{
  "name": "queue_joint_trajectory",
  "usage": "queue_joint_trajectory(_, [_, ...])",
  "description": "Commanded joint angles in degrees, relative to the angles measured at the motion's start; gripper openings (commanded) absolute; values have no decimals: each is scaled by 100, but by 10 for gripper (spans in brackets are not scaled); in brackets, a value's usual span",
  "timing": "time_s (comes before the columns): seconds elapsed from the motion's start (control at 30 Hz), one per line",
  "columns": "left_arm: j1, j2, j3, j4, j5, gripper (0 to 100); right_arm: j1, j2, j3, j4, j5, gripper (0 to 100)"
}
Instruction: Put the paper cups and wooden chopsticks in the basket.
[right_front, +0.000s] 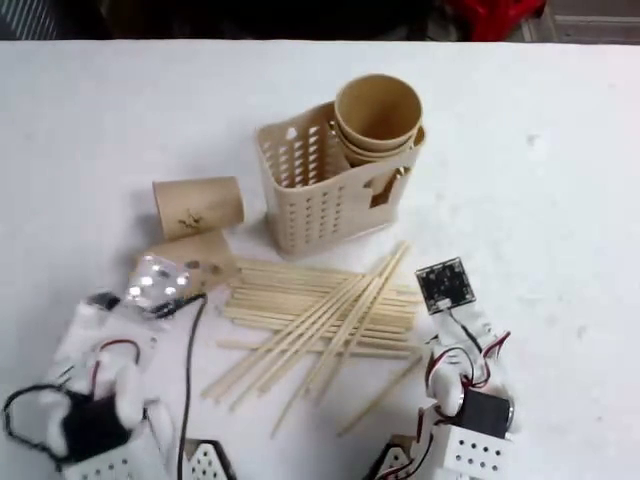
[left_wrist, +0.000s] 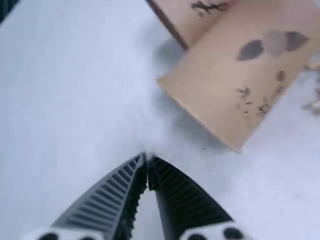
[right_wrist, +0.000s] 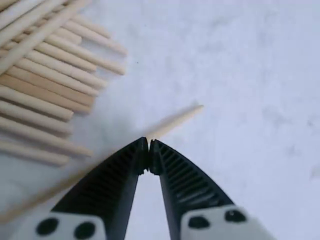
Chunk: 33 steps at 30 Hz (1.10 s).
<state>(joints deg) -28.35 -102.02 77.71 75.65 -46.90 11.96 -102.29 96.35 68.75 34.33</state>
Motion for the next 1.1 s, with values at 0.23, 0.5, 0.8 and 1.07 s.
queue_joint_trajectory(0.23, [4,3459,-3692,967,695,145,66,-110,44,-101,0,17])
queue_joint_trajectory(0.5, [971,7327,-5978,941,3218,201,57,-101,44,-92,44,17])
queue_joint_trajectory(0.8, [1253,9631,-7393,510,5240,241,57,-101,44,-92,44,17])
queue_joint_trajectory(1.07, [1253,10633,-7402,-536,5987,241,66,-101,44,-92,53,17])
